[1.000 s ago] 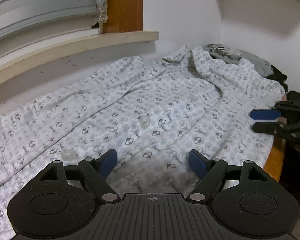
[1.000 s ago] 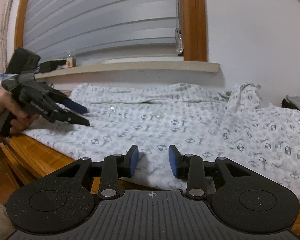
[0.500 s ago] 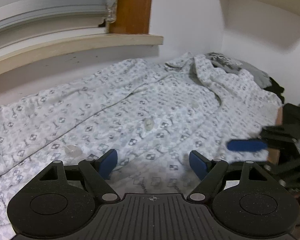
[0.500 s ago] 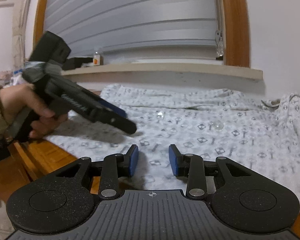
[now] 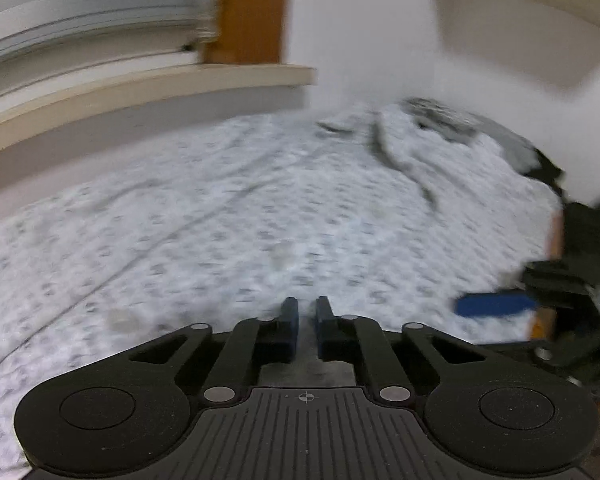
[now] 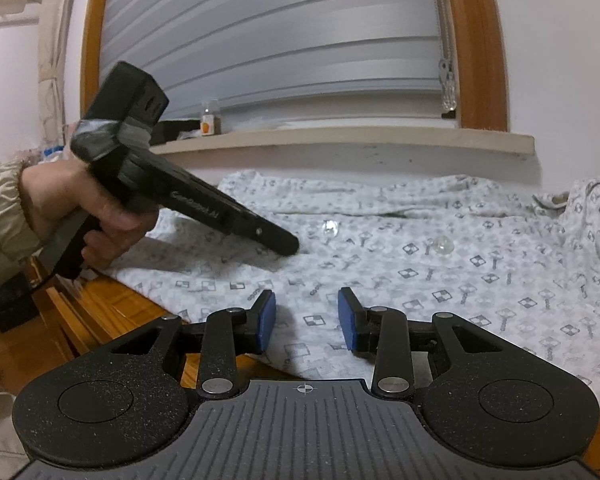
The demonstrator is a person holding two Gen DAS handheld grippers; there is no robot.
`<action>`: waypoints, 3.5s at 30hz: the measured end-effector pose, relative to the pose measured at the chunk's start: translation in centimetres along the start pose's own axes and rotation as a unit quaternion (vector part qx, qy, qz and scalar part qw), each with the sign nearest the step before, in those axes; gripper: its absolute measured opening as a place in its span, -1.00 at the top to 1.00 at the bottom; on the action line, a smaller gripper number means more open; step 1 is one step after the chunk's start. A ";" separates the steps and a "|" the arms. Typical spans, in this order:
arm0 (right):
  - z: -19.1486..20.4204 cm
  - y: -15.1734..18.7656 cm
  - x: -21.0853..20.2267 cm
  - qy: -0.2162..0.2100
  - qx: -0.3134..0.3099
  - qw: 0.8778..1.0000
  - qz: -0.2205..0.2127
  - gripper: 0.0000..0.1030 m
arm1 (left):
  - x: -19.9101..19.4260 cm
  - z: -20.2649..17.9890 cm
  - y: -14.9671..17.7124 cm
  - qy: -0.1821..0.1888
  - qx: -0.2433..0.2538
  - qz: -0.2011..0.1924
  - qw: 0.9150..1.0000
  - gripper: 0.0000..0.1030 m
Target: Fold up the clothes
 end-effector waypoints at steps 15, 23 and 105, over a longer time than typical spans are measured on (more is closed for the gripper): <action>-11.6 -2.4 -8.0 0.125 -0.007 0.992 -0.008 0.62 | 2.6 -1.7 -3.2 0.020 -0.016 -0.024 0.999 0.43; -21.4 -4.0 -11.7 0.195 -0.017 0.979 0.053 0.61 | 11.7 -8.6 -6.6 0.096 0.016 -0.017 0.995 0.29; -22.5 -3.9 -3.2 0.155 -0.004 0.981 0.116 0.07 | 14.7 -5.2 -26.2 0.061 0.077 -0.109 0.989 0.93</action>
Point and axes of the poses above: each gripper's, at about its wrist camera, not at the fingertips, and x roughly the way its jaws point, z to its left, y to its underside, the point moved 4 cm from there along x, roughly the way its jaws point, and after that the axes turned 13 degrees about -z, right-handed, at the moved point
